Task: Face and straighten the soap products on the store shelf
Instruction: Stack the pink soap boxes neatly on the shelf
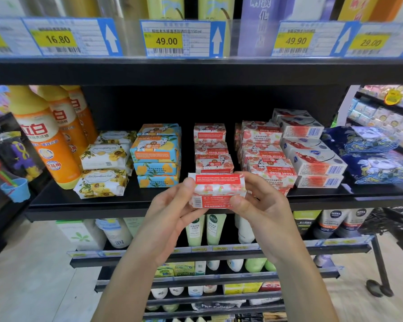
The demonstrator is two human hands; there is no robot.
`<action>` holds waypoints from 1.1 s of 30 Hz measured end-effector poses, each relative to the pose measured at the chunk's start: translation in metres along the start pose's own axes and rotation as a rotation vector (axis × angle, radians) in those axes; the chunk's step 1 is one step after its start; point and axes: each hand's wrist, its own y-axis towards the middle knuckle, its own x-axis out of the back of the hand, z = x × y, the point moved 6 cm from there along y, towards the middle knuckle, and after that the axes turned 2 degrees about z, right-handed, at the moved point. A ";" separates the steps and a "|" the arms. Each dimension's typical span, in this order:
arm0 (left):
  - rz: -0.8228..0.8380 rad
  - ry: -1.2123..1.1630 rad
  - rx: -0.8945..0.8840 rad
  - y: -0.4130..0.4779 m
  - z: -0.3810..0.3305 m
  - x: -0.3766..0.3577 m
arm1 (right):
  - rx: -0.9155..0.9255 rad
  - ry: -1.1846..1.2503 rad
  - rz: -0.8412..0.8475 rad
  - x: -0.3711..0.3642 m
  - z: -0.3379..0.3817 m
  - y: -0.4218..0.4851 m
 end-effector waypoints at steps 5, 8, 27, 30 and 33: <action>-0.028 0.003 0.019 0.001 0.003 0.002 | 0.017 -0.013 0.033 0.000 0.000 -0.001; -0.033 -0.016 -0.003 0.001 0.004 0.001 | -0.030 -0.005 0.044 -0.001 -0.001 -0.003; 0.017 -0.045 -0.055 -0.003 0.003 0.000 | -0.226 0.169 -0.038 -0.004 -0.010 -0.007; 0.024 -0.047 -0.050 0.000 0.001 0.003 | -0.189 0.151 -0.029 -0.002 -0.010 -0.007; -0.032 -0.061 -0.015 0.002 0.000 0.006 | -0.111 0.109 -0.019 0.002 -0.005 -0.006</action>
